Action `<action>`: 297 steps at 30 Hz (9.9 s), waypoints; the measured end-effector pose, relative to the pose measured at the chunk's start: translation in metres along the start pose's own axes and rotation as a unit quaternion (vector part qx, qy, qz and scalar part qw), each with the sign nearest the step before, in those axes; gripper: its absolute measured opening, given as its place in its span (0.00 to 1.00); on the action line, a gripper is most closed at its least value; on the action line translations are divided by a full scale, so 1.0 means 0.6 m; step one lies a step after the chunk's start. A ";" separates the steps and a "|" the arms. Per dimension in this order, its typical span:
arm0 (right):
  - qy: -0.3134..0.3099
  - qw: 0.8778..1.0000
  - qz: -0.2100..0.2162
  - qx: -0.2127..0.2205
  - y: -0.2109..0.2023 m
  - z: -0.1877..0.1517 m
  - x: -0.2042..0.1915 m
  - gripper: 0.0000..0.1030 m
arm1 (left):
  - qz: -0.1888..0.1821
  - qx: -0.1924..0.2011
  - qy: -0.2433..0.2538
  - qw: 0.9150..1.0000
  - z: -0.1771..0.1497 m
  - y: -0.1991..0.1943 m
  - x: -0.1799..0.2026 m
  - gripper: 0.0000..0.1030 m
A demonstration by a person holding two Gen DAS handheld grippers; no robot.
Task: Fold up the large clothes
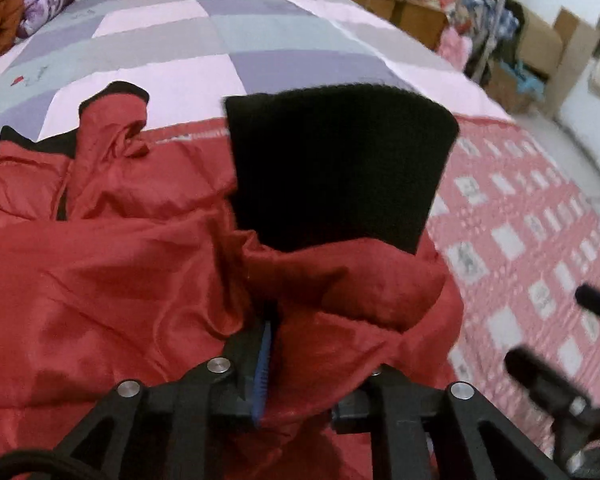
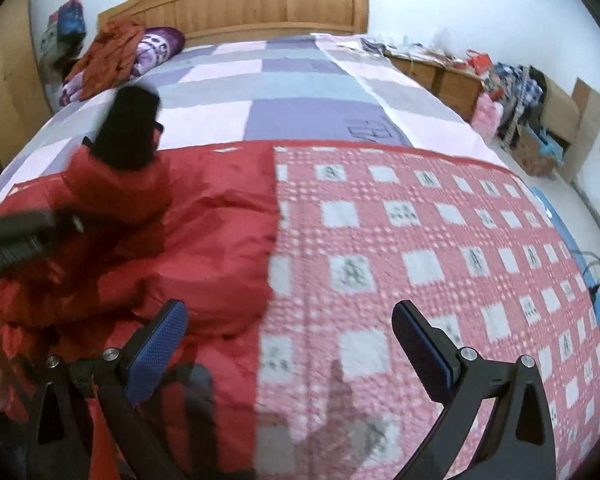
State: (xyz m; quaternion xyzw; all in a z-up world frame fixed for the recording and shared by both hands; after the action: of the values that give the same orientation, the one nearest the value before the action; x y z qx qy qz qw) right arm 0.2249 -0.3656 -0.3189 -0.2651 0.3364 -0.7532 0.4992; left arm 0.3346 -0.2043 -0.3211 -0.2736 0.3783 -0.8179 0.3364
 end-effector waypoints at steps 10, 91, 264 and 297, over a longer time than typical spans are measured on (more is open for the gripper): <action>0.066 0.998 0.008 0.012 -0.036 0.000 0.026 1.00 | 0.075 0.101 0.129 0.984 -0.037 -0.115 0.027 0.72; -0.125 0.989 0.047 -0.059 0.081 0.016 -0.226 0.57 | 0.303 -0.068 -0.026 0.950 -0.010 -0.045 -0.553 0.93; -0.047 0.992 0.057 -0.099 -0.239 -0.391 -0.087 0.79 | 0.217 -0.047 -0.197 0.955 -0.642 -0.449 -0.377 0.99; -0.064 0.993 0.032 -0.091 -0.244 -0.486 -0.047 0.79 | 0.324 0.002 -0.208 0.923 -0.610 -0.395 -0.337 0.99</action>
State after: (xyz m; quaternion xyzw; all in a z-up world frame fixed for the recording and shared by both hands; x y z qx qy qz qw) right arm -0.0634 -0.2285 -0.3924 -0.3459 0.3791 -0.6850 0.5171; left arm 0.1226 0.2237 -0.3764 -0.2993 0.3664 -0.5899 0.6543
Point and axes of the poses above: each gripper's, at about its wrist camera, not at the fingertips, and y roughly the way its jaws point, x to its right, z to its top, the point moved 9 cm from there along y, roughly the way its jaws point, and after that the axes turned 4 degrees about -y, right-handed, at the moved point
